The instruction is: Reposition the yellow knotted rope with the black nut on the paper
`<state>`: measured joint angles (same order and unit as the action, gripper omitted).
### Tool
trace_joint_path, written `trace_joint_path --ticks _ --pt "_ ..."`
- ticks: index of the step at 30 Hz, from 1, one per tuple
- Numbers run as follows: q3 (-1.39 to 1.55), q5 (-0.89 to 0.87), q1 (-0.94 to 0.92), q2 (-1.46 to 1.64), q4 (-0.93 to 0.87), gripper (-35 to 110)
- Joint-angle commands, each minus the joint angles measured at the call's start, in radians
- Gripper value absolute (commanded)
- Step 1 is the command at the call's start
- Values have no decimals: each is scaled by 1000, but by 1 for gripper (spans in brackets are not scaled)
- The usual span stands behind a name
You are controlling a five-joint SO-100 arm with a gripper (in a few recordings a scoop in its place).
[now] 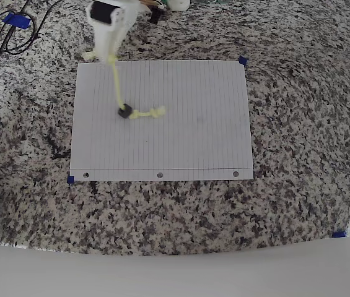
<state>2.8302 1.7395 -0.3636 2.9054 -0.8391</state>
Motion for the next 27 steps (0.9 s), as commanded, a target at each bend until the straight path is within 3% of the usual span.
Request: trace_joint_path --ticks 1,9,27 --pt "14 -3 72 46 -20 0" --pt "52 -2 241 127 28 0" --pt "51 0 -316 215 448 0"
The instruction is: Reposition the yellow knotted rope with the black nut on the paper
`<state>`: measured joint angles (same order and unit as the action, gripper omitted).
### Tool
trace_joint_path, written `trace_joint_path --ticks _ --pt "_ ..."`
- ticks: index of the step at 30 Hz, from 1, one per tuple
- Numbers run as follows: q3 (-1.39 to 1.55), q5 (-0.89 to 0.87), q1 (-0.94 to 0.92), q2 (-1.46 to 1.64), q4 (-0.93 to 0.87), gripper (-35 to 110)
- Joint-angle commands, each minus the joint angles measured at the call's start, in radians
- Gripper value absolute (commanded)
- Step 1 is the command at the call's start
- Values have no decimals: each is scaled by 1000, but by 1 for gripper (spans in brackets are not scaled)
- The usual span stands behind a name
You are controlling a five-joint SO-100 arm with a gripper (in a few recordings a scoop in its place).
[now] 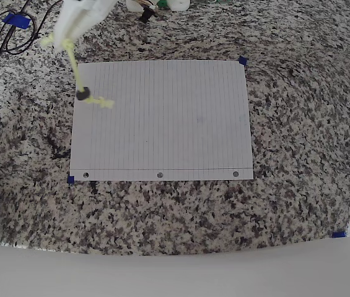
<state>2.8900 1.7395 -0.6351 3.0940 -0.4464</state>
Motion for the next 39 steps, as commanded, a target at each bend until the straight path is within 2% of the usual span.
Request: trace_joint_path --ticks 1,11,17,25,29,32,39 --pt "-9 0 -60 35 64 0" --pt "110 -74 -120 48 67 0" --pt "123 -138 -21 48 46 0" --pt "132 -158 91 91 -104 0" --pt "164 -184 126 106 -118 0" --pt "170 -189 146 107 -110 0" --pt "170 -210 199 114 35 0"
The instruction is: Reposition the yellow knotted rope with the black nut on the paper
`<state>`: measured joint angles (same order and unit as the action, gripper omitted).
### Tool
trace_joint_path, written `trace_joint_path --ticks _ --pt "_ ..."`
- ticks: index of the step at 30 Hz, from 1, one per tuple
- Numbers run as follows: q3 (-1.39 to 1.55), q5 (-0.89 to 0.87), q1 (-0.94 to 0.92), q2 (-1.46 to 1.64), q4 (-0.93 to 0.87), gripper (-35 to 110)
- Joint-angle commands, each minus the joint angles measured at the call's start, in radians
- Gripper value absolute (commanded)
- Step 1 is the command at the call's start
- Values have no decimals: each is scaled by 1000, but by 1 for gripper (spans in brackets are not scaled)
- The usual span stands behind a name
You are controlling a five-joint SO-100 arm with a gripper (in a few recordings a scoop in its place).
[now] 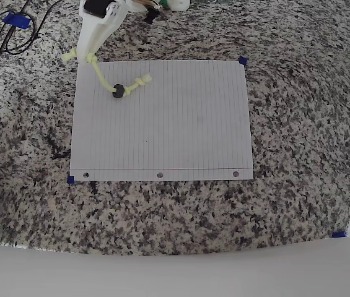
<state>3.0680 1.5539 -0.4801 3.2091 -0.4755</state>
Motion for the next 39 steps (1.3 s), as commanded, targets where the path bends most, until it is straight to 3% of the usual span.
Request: trace_joint_path --ticks 1,9,15,24,39 --pt "-8 -29 67 -14 101 0" --pt "-9 -163 334 -83 141 0" --pt "-9 -445 460 -149 89 0" --pt "-11 -825 492 -140 61 0" --pt "21 -844 816 -86 -66 0"
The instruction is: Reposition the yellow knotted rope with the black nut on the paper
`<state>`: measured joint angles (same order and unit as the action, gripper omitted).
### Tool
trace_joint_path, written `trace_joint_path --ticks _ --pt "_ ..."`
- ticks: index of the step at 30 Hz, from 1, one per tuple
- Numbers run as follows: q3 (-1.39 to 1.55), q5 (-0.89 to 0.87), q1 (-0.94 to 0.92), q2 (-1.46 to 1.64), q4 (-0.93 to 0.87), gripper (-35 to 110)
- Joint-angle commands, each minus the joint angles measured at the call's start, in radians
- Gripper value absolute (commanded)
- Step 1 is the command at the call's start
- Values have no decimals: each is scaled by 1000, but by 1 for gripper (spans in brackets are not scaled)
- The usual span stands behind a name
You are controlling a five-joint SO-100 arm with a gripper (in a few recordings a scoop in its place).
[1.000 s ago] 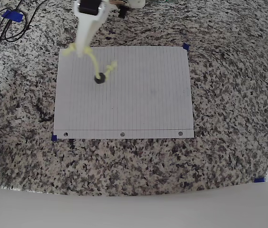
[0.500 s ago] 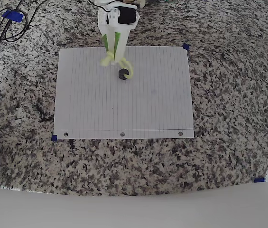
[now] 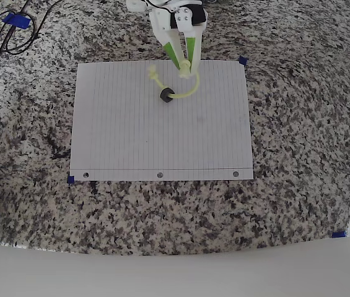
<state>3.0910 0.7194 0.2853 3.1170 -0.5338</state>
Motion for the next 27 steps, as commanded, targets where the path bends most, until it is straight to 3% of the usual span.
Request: trace_joint_path --ticks 1,7,12,18,27 --pt "5 -9 66 6 -17 0" --pt "31 -9 89 15 -77 4" --pt "35 -9 91 17 -126 72" --pt "34 -9 89 29 -110 72" --pt "32 32 66 64 -57 59"
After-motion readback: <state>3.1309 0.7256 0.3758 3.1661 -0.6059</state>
